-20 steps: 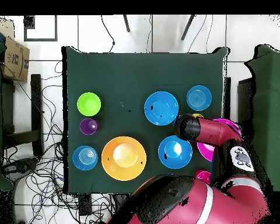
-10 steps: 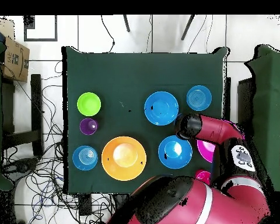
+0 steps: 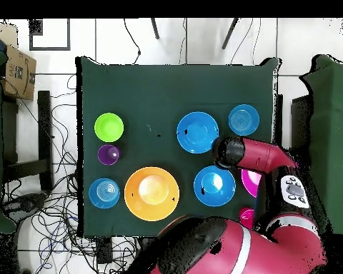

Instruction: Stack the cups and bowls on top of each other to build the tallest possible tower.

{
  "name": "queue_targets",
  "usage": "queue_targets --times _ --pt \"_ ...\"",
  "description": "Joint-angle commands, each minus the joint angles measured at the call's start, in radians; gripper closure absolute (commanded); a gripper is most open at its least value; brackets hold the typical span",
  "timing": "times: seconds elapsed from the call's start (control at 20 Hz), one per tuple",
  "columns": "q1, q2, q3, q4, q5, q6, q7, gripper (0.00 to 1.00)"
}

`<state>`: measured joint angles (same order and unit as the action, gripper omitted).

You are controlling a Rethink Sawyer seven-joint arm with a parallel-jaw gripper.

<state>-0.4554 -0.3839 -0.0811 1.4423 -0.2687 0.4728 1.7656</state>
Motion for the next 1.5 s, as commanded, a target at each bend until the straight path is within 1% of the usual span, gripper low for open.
queue_targets --times 0.05,0.35,0.6,0.9,1.15,1.3,1.5 --pt "0.044 -0.022 0.041 -0.072 0.021 0.102 0.073 1.00" --pt "0.047 -0.030 0.053 -0.085 0.051 0.131 0.081 1.00" --pt "0.044 -0.075 0.062 -0.048 0.072 0.124 0.077 1.00" --pt "0.067 -0.148 0.052 -0.018 0.094 0.157 0.083 1.00" --pt "0.080 -0.182 0.045 -0.018 0.117 0.197 0.080 1.00" --pt "0.093 -0.207 0.038 -0.002 0.127 0.204 0.088 1.00" --pt "0.130 -0.226 0.018 0.006 0.140 0.214 0.126 1.00"
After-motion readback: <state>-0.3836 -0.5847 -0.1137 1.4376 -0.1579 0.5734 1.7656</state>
